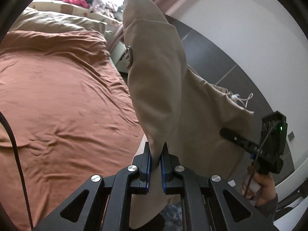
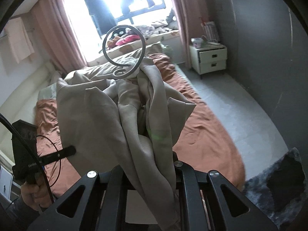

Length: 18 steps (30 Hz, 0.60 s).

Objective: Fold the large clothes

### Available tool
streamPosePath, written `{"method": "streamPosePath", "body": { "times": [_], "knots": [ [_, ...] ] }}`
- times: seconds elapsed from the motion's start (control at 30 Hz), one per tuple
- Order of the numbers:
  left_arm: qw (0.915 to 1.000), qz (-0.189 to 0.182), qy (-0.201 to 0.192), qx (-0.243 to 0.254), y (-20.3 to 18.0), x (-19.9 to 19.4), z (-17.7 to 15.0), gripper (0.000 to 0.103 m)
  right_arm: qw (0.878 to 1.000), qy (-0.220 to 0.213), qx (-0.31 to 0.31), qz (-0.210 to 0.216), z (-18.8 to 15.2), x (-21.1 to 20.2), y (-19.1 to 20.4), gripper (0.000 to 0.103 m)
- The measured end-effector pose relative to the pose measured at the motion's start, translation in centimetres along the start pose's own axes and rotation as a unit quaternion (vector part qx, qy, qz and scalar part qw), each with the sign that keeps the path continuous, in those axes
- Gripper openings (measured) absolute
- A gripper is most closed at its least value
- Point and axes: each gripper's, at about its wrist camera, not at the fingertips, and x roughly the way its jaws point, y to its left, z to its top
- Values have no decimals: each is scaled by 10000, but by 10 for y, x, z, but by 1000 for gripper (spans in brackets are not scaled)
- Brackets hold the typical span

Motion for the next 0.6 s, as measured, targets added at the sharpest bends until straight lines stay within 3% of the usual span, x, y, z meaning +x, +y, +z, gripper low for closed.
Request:
{"method": "streamPosePath", "body": {
  "times": [0.27, 0.43, 0.6],
  "knots": [
    [9985, -164, 454, -239, -13, 70, 3, 8, 9985, 329, 347, -254, 9, 19, -22, 8],
    [9955, 40, 841, -434, 9, 122, 11, 8, 9945, 720, 608, -453, 17, 69, -34, 8],
    [9945, 255, 918, -439, 36, 165, 30, 8, 9900, 1033, 701, -663, 26, 131, -30, 9]
  ]
}}
